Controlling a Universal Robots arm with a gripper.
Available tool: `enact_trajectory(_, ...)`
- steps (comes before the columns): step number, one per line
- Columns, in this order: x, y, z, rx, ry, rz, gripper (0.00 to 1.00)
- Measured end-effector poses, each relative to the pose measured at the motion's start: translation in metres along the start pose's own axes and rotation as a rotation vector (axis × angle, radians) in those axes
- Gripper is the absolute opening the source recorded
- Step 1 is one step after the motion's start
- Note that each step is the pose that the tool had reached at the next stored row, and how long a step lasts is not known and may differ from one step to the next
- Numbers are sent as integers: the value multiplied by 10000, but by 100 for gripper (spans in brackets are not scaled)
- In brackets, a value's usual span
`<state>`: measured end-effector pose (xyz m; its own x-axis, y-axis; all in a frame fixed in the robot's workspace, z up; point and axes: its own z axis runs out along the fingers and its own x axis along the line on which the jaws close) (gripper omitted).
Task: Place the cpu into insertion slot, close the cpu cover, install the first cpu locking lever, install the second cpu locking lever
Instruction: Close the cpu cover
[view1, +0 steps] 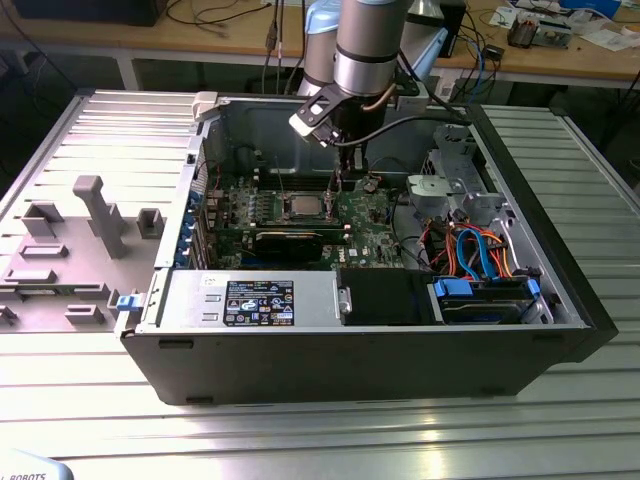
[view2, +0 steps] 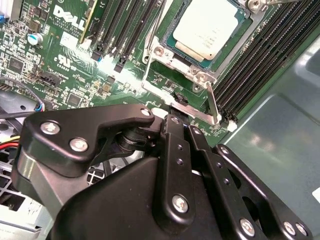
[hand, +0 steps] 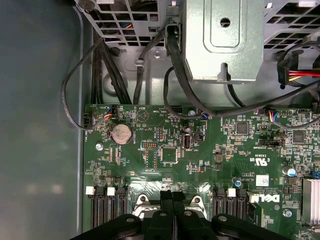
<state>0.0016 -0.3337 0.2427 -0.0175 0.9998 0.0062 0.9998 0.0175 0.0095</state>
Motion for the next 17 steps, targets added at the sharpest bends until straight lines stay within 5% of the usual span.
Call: enact_trajectory(17,1,-55,14,0,0,0,11)
